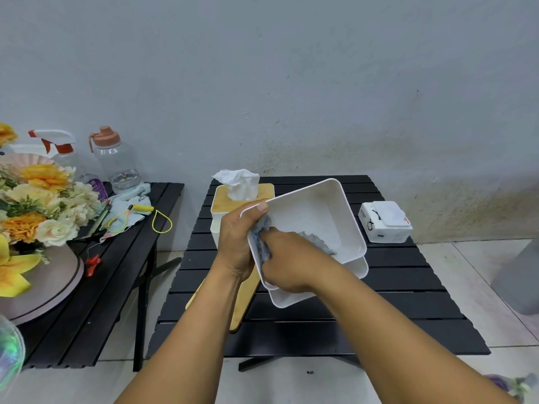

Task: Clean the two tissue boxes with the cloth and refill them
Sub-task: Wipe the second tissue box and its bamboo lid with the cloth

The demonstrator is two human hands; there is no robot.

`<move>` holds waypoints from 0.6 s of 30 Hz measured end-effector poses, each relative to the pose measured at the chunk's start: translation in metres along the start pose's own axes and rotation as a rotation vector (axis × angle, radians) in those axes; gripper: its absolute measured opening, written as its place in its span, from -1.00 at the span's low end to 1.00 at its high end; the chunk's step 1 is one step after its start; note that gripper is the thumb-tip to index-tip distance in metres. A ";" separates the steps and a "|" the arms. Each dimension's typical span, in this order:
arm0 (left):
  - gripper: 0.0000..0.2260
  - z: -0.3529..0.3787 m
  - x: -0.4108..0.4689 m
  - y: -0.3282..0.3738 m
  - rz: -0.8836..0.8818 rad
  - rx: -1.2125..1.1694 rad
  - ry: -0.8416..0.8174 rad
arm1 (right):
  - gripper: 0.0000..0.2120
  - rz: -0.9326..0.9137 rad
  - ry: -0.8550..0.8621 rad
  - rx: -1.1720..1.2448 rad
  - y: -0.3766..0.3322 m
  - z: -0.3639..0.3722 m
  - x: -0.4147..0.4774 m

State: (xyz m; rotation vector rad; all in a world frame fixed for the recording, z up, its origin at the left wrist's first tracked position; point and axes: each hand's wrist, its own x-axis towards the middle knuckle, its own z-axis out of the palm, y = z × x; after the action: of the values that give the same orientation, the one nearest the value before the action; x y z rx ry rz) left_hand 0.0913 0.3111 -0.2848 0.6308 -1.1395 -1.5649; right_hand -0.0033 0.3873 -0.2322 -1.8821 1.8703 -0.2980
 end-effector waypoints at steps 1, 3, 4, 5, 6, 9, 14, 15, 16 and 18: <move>-0.82 0.001 -0.002 0.001 0.004 -0.014 -0.007 | -0.65 0.011 0.047 0.082 -0.001 0.000 0.001; -0.84 0.002 -0.002 0.001 -0.008 -0.030 -0.014 | -0.64 0.028 0.147 0.252 -0.004 0.002 0.002; -0.80 0.001 -0.001 0.001 -0.027 -0.018 -0.003 | -0.63 0.024 0.182 0.321 -0.003 0.005 0.002; -0.72 0.000 0.000 0.000 -0.049 -0.005 0.012 | -0.64 0.012 0.201 0.363 -0.001 0.008 0.002; -0.64 -0.001 0.001 -0.001 -0.076 -0.004 0.024 | -0.65 -0.007 0.201 0.386 0.001 0.009 0.002; -0.63 -0.004 0.003 -0.003 -0.159 -0.052 0.078 | -0.66 -0.053 0.141 0.477 0.008 0.003 0.001; -0.73 0.005 0.001 -0.001 -0.247 -0.132 0.118 | -0.60 -0.011 0.232 0.761 -0.003 0.001 0.001; -0.71 0.005 0.002 -0.002 -0.248 -0.146 0.127 | -0.61 0.010 0.229 0.777 -0.005 0.005 0.003; -0.71 0.003 0.002 -0.002 -0.247 -0.154 0.156 | -0.61 0.026 0.205 0.779 -0.007 0.009 0.004; -0.67 0.001 0.004 -0.002 -0.258 -0.163 0.207 | -0.62 0.035 0.128 0.733 -0.009 0.014 0.003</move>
State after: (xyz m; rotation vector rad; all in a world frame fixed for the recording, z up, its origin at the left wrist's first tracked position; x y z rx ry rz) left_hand 0.0882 0.3080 -0.2859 0.8330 -0.7909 -1.7438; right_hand 0.0114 0.3867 -0.2401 -1.3427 1.5565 -0.9609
